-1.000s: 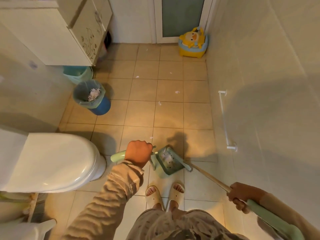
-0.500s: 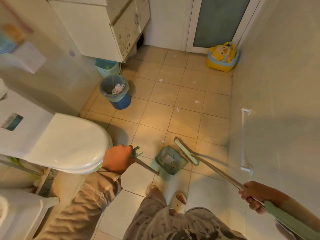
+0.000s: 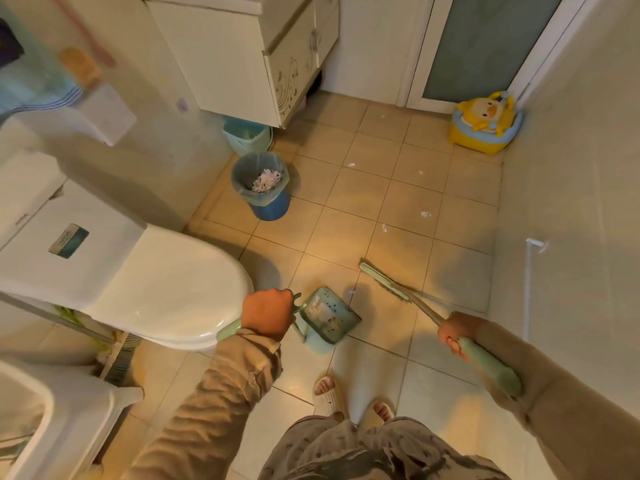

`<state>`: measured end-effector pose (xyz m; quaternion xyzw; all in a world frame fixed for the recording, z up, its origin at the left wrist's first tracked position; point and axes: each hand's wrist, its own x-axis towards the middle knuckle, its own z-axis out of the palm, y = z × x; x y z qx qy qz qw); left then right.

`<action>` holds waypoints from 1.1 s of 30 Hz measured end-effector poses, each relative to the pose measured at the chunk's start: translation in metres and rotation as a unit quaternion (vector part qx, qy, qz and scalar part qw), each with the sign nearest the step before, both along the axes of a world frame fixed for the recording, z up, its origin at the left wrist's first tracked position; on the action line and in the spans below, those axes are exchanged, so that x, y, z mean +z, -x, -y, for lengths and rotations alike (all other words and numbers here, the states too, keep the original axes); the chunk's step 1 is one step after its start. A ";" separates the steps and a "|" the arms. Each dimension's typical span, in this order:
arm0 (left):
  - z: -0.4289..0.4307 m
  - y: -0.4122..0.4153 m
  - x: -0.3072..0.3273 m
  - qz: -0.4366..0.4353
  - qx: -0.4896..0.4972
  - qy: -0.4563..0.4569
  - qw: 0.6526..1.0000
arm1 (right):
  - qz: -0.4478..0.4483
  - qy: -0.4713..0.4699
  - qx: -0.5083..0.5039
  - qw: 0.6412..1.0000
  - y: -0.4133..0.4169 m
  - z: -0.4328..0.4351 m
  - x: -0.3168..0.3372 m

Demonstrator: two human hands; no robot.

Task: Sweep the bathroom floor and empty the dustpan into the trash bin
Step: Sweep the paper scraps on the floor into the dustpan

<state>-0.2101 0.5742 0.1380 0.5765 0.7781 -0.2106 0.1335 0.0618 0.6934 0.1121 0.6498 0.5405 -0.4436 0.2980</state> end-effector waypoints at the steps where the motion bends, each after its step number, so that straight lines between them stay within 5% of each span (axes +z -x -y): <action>1: 0.000 0.002 -0.003 -0.003 0.001 0.009 1.000 | 0.016 0.009 0.034 0.999 0.011 0.001 -0.004; 5: -0.005 0.021 -0.009 -0.019 0.009 0.015 1.000 | 0.041 0.033 0.106 0.993 0.035 0.010 -0.016; 11: -0.023 0.033 -0.006 -0.022 0.009 0.016 1.000 | 0.016 0.047 0.086 0.995 0.014 0.028 -0.025; 20: 0.000 0.022 -0.010 -0.025 0.012 0.008 1.000 | -0.078 0.212 -0.114 0.967 -0.062 0.009 0.016; 33: -0.008 0.021 -0.008 0.005 0.078 0.024 0.997 | -0.007 0.053 0.088 0.995 -0.011 0.029 -0.010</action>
